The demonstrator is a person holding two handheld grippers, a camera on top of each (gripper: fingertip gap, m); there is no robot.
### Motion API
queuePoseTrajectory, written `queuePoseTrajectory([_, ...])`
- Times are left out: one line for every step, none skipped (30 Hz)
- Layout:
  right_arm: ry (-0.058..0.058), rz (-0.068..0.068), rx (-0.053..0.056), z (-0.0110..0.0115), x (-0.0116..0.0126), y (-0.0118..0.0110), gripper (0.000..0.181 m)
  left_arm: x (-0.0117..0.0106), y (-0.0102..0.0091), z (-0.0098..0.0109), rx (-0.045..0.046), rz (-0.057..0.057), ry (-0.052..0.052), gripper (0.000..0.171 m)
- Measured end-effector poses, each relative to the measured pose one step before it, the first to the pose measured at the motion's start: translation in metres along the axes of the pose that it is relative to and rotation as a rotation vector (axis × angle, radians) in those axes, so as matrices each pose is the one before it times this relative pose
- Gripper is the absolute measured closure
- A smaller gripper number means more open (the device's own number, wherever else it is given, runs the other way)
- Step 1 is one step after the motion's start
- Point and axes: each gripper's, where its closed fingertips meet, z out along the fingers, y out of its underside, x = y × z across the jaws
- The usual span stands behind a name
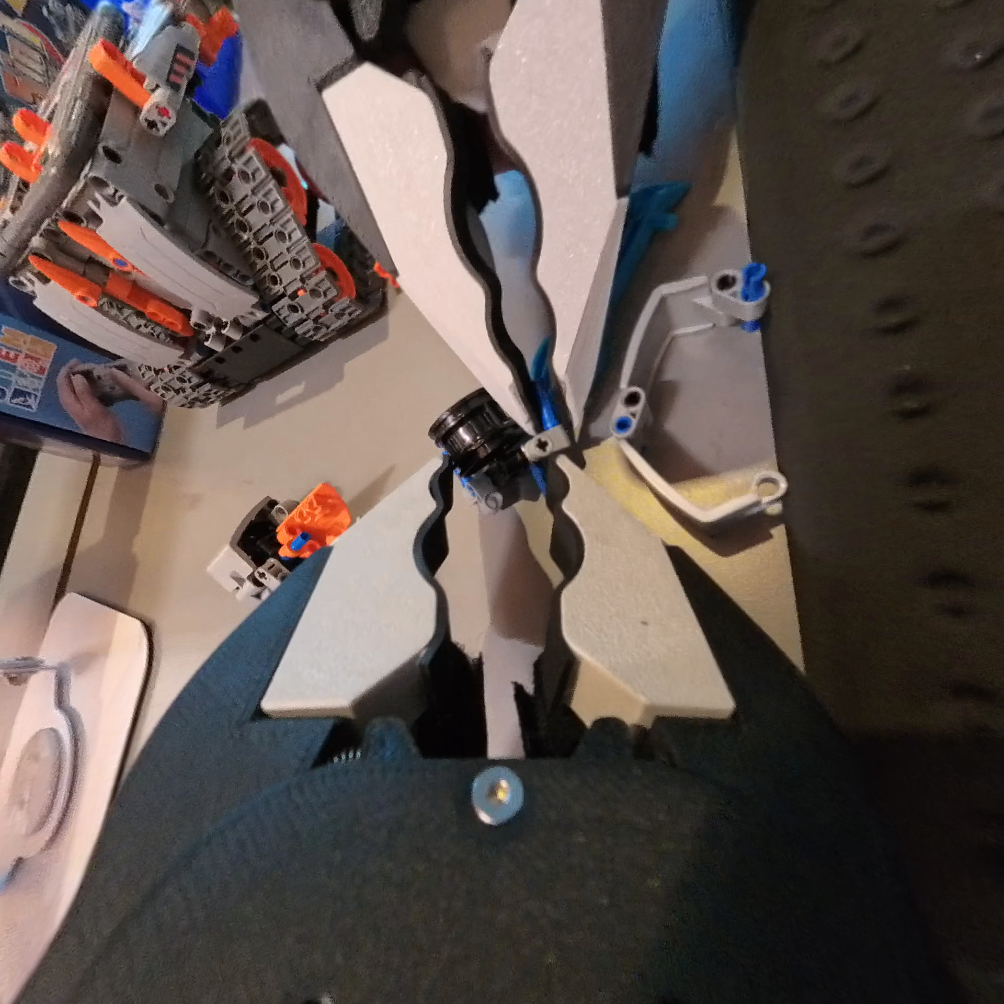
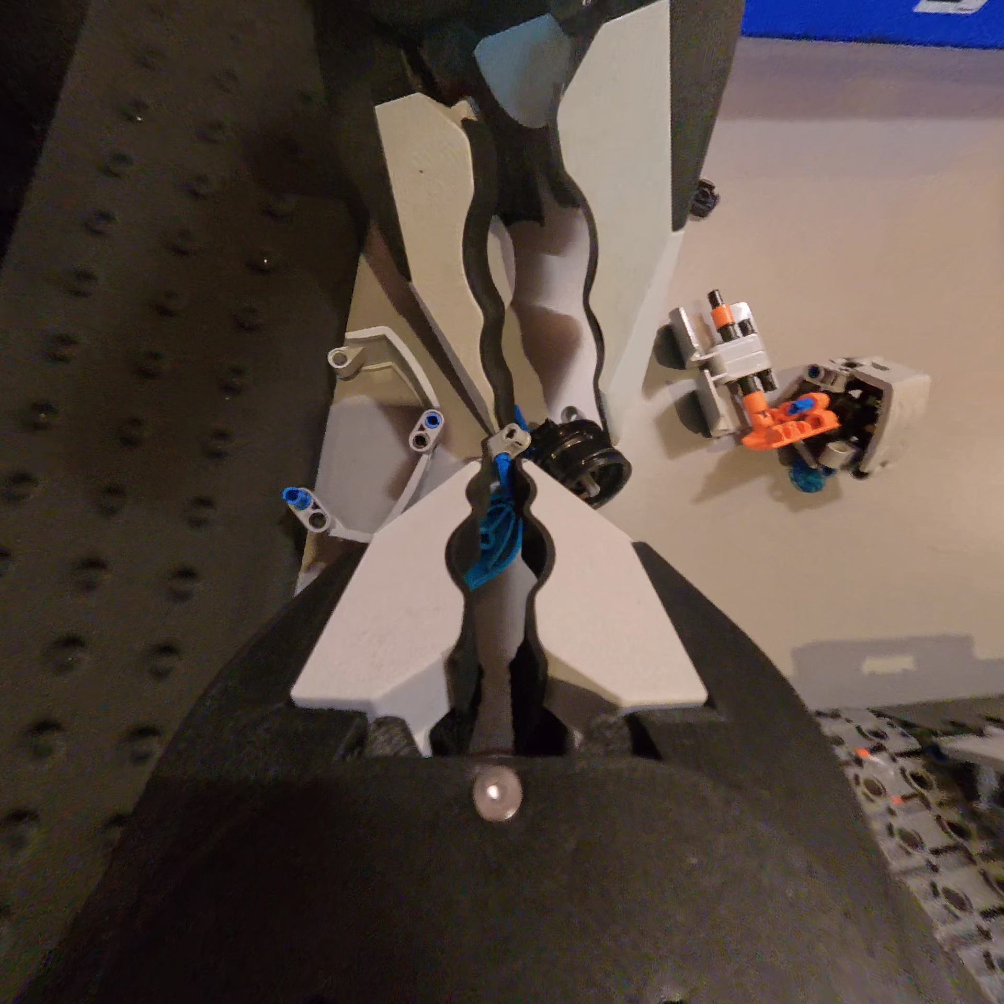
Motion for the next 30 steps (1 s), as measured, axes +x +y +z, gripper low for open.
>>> queuePoseTrajectory([0.0129, 0.0096, -0.0005, -0.00286, 0.00114, -0.00016, 0.176, -0.0017, -0.00183, 0.00022, 0.00454, -0.0108, -0.0045, 0.14])
queuePoseTrajectory([0.0191, 0.0057, 0.003, -0.00302, 0.00118, -0.00065, 0.175, -0.00231, -0.00211, -0.00011, 0.00597, -0.0118, -0.008, 0.139])
queuePoseTrajectory([0.0181, 0.0057, 0.0072, -0.00277, 0.00057, -0.00077, 0.173, -0.00179, -0.00221, -0.0003, 0.00807, -0.0237, -0.0004, 0.14])
queuePoseTrajectory([0.0137, 0.0071, 0.0056, -0.0018, 0.00016, -0.00032, 0.171, -0.00119, -0.00149, 0.0001, 0.00432, -0.024, 0.0031, 0.139])
queuePoseTrajectory([0.0053, 0.0096, 0.0037, -0.00097, -0.00052, -0.00001, 0.169, -0.00062, -0.00079, 0.00023, 0.00358, -0.008, 0.0013, 0.139])
queuePoseTrajectory([-0.0043, 0.0129, 0.0032, -0.00071, -0.0006, -0.00029, 0.168, 0.00025, -0.00075, 0.00018, 0.00391, 0.0007, 0.0022, 0.139])
queuePoseTrajectory([-0.0089, 0.0109, 0.003, -0.00074, -0.00026, -0.0002, 0.167, 0.00023, -0.00051, 0.00012, 0.00152, 0.0006, 0.002, 0.139])
queuePoseTrajectory([-0.0082, 0.0087, 0.0035, -0.00115, 0.00013, -0.00011, 0.168, -0.00018, -0.00082, -0.00011, 0.00359, 0.0011, 0.0004, 0.139])
queuePoseTrajectory([-0.0074, 0.0137, 0.0078, -0.00177, 0.00055, -0.00099, 0.168, -0.0015, -0.00081, -0.00064, 0.00554, -0.0014, -0.0049, 0.142])
queuePoseTrajectory([-0.0054, 0.0172, 0.0116, -0.00183, 0.00074, -0.00168, 0.167, -0.00198, -0.00166, -0.00118, 0.01026, -0.0031, -0.0061, 0.142])
queuePoseTrajectory([-0.0053, 0.0061, 0.0022, -0.00121, -0.0003, -0.00055, 0.165, -0.0008, -0.00102, -0.00069, 0.00332, 0.0074, -0.0038, 0.142])
queuePoseTrajectory([0.0059, -0.0128, -0.0129, -0.00044, 0.00014, 0.00123, 0.165, 0.0008, -0.00047, 0.00044, -0.00147, 0.0087, -0.001, 0.142])
queuePoseTrajectory([0.0127, -0.0101, -0.0107, -0.00008, 0.00066, 0.0005, 0.169, 0.00044, -0.00037, 0.0005, -0.00416, 0.0119, -0.0057, 0.142])
queuePoseTrajectory([-0.0005, 0.0041, -0.0047, 0.00035, -0.00049, -0.00018, 0.167, -0.00012, 0.0006, 0.00044, -0.00738, 0.0141, -0.0057, 0.142])
queuePoseTrajectory([-0.0035, 0.0088, -0.0009, 0.00038, 0.00011, 0.00048, 0.167, 0.0008, 0.00043, 0.00051, 0.00136, 0.004, 0.0056, 0.142])
queuePoseTrajectory([0.0013, 0.0114, 0.0081, -0.0004, 0.00156, 0.00007, 0.172, 0.0009, -0.00076, 0.00003, 0.01056, -0.0123, 0.013, 0.142])
queuePoseTrajectory([-0.003, 0.0243, 0.0136, -0.00099, 0.00158, -0.00084, 0.176, -0.00065, -0.00101, -0.00028, 0.00581, -0.0118, 0.0051, 0.142])
queuePoseTrajectory([-0.0051, 0.0312, 0.0163, -0.00075, 0.00147, -0.00135, 0.177, -0.0021, -0.00055, -0.00048, -0.00085, 0.0036, -0.0099, 0.142])
queuePoseTrajectory([-0.0029, 0.0281, 0.0215, -0.00107, 0.00186, -0.00167, 0.18, -0.00282, 0.00062, -0.00067, -0.00705, 0.0109, -0.0198, 0.144])
queuePoseTrajectory([-0.0084, 0.0307, 0.024, -0.00146, 0.00151, -0.00172, 0.18, -0.00412, -0.00028, -0.00136, 0.00076, 0.0064, -0.0284, 0.136])
queuePoseTrajectory([-0.0103, 0.0292, 0.0263, -0.00192, 0.00117, -0.00236, 0.18, -0.00477, -0.00251, -0.00298, 0.01168, 0.0014, -0.0286, 0.128])
queuePoseTrajectory([-0.0069, 0.0267, 0.0268, -0.00199, 0.00146, -0.003, 0.18, -0.00359, -0.00443, -0.00377, 0.02031, 0.0025, -0.0214, 0.127])
queuePoseTrajectory([-0.0059, 0.0221, 0.0281, -0.00168, 0.0014, -0.00357, 0.18, -0.00032, -0.00372, -0.00264, 0.01536, 0.0082, -0.0063, 0.128])
queuePoseTrajectory([-0.0102, 0.0183, 0.0274, -0.00147, 0.00025, -0.00381, 0.18, 0.00141, -0.00102, -0.00045, -0.00054, 0.0129, -0.002, 0.13])
queuePoseTrajectory([-0.0115, 0.0157, 0.0226, -0.00096, -0.0003, -0.00332, 0.18, 0.00174, 0.00055, 0.00065, -0.00867, 0.0157, -0.0018, 0.131])
queuePoseTrajectory([-0.0059, 0.0124, 0.0167, -0.00031, 0.00006, -0.00258, 0.18, 0.0015, -0.00018, 0.00069, -0.00296, 0.0118, 0.0012, 0.133])
queuePoseTrajectory([-0.0097, 0.0061, 0.0142, -0.00017, -0.00113, -0.00233, 0.18, 0.00131, -0.00226, -0.00031, 0.01095, 0.0046, 0.0064, 0.14])
queuePoseTrajectory([-0.0115, 0.0009, 0.0107, -0.00014, -0.00205, -0.0021, 0.18, 0.00044, -0.00229, -0.00069, 0.01262, -0.006, 0.0068, 0.146])
queuePoseTrajectory([-0.0018, -0.0024, 0.0018, 0.00008, -0.00065, -0.00072, 0.18, 0.00032, -0.00033, 0.00012, 0.00277, -0.0151, 0.0107, 0.158])
queuePoseTrajectory([0.0022, -0.0036, -0.0034, 0.00031, -0.00005, 0.00049, 0.18, 0.00005, -0.00022, 0.00005, 0.00704, -0.016, 0.0105, 0.161])
